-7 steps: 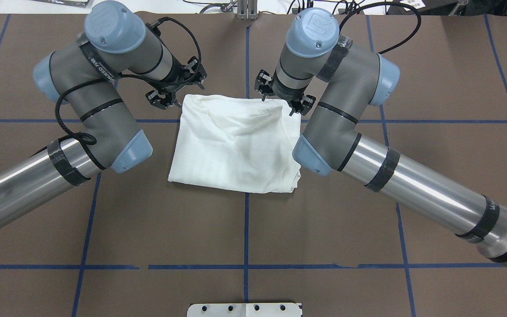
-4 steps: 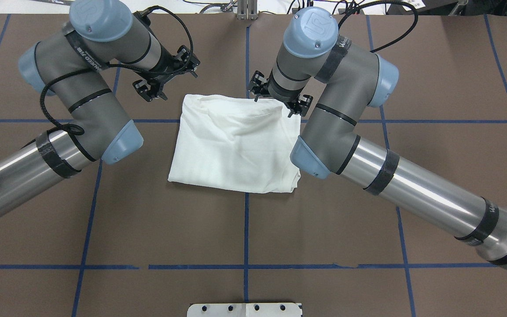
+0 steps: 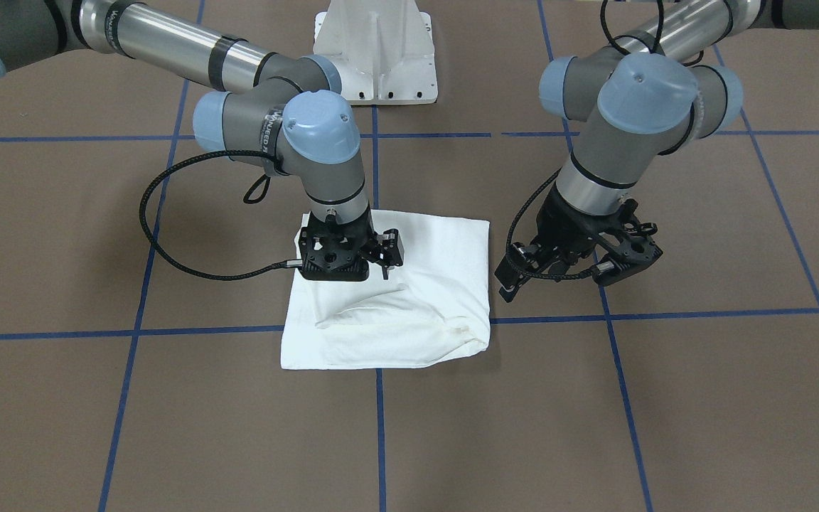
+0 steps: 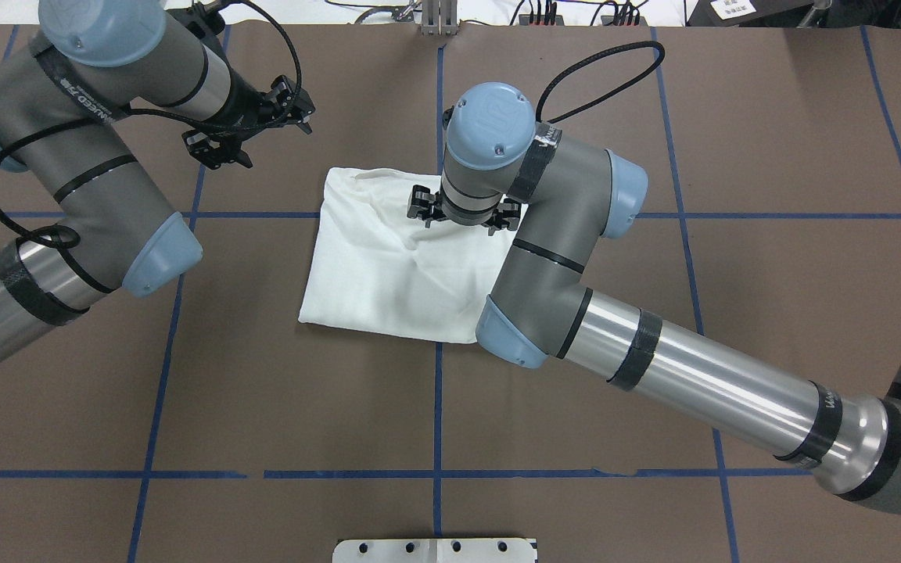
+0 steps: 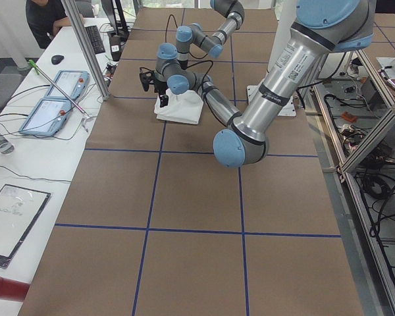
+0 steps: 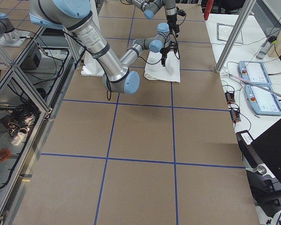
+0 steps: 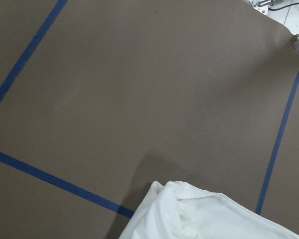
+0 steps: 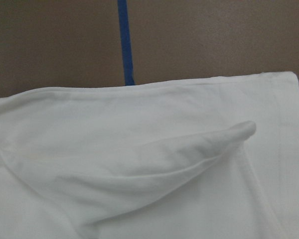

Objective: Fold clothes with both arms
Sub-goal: 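Press the folded shirt's far edge down with the right gripper while the left gripper withdraws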

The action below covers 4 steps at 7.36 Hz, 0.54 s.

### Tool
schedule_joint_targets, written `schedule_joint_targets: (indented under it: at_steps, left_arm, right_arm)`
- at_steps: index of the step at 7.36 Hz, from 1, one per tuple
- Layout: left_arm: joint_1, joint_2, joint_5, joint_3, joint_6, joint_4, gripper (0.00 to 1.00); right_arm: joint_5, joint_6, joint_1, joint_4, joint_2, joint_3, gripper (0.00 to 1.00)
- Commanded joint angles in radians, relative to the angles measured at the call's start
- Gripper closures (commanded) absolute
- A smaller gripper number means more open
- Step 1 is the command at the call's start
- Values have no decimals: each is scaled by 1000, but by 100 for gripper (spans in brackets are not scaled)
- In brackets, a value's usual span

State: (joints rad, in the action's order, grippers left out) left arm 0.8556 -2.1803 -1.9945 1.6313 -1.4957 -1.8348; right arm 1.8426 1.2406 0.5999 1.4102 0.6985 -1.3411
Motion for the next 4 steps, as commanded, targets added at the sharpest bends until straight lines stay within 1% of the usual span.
schedule_joint_targets:
  at_steps: [1, 4]
  left_arm:
    - [2, 4, 0, 4, 5, 0, 0]
    - [2, 4, -1, 4, 6, 0, 0]
  right_arm:
    - [-43, -129, 4, 0, -57, 133, 0]
    - [-40, -266, 79, -7, -60, 233, 0]
